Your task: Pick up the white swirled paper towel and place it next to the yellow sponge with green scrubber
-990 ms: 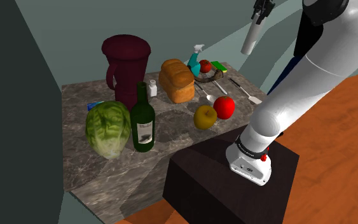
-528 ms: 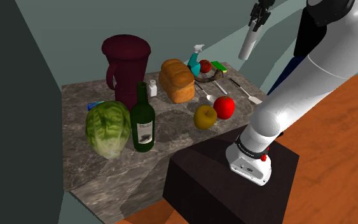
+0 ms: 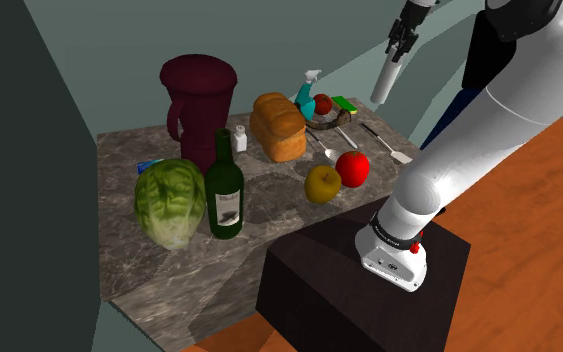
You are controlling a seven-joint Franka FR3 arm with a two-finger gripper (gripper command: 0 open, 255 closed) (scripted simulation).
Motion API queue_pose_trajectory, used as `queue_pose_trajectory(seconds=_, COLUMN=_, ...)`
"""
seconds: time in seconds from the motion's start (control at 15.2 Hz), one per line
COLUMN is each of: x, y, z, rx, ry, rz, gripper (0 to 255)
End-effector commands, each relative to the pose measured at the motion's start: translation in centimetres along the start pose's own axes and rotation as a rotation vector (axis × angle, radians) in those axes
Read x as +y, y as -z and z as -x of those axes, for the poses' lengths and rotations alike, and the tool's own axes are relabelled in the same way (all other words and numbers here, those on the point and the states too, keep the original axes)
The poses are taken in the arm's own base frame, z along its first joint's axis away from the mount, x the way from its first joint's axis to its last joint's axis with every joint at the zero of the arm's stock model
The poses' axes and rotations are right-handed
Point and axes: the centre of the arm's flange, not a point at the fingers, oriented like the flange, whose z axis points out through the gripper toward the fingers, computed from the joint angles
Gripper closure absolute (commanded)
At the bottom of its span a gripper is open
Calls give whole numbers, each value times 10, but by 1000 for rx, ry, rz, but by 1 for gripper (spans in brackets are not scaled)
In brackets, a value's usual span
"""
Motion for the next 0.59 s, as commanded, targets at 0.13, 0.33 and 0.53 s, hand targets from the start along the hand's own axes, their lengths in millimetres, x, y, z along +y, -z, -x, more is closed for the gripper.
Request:
queue_pose_trajectory(seconds=0.13, x=-2, y=-22, z=1, rx=0, ry=0, rz=0, gripper=255)
queue_pose_trajectory(seconds=0.33, x=-2, y=-37, z=2, rx=0, ry=0, rz=0, gripper=255)
queue_pose_trajectory(seconds=0.53, x=-3, y=-53, z=3, rx=0, ry=0, rz=0, gripper=255)
